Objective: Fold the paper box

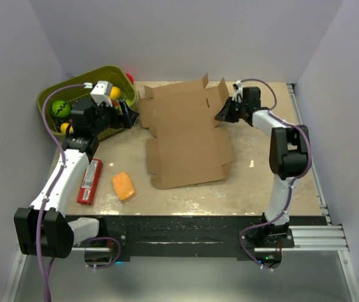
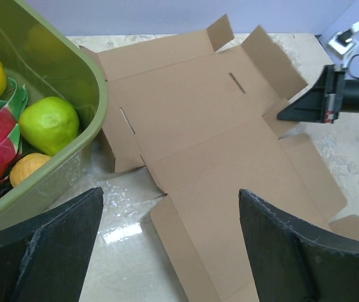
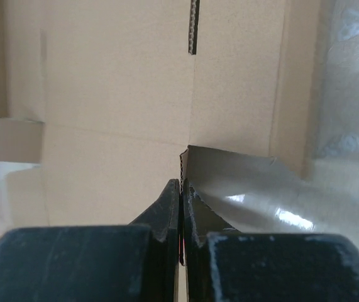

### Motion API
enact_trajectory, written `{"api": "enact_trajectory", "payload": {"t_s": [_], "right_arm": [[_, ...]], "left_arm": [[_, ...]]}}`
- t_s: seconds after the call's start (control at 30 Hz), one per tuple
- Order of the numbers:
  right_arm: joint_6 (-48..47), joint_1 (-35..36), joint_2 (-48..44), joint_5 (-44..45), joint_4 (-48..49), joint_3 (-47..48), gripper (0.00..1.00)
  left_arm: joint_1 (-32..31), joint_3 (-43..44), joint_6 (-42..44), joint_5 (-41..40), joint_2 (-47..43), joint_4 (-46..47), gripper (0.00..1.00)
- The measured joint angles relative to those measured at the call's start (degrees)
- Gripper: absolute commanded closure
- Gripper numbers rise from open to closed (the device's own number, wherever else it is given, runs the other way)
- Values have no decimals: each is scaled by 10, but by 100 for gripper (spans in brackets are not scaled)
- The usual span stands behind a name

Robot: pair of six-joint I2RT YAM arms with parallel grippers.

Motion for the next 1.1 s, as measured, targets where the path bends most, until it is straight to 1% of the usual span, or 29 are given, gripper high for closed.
{"api": "enact_trajectory", "payload": {"t_s": [0.1,0.23,0.33,0.47,0.6,0.87,1.03,1.1], "right_arm": [[12,0,-76,12,15,-42,100],[20,3,-164,27,25,-71,100],[23,13,-241,48,31,-126,100],[22,50,-344,78,9,-207,100],[19,83,-415,102,-37,-251,100],[-5,82,-518,123,-143,-259,100],[-18,82,-589,123,-208,-243,100],[-21,82,-611,120,-217,-228,100]], "left_arm": [[-3,0,0,0,0,0,8],[-10,0,0,1,0,0,6],[-15,0,1,-1,0,0,5],[-19,0,0,-2,-1,0,4],[-23,0,0,1,-1,0,5],[-43,0,0,16,4,2,5],[-50,-12,-4,50,15,24,5],[-50,-13,-6,67,23,31,5]]}}
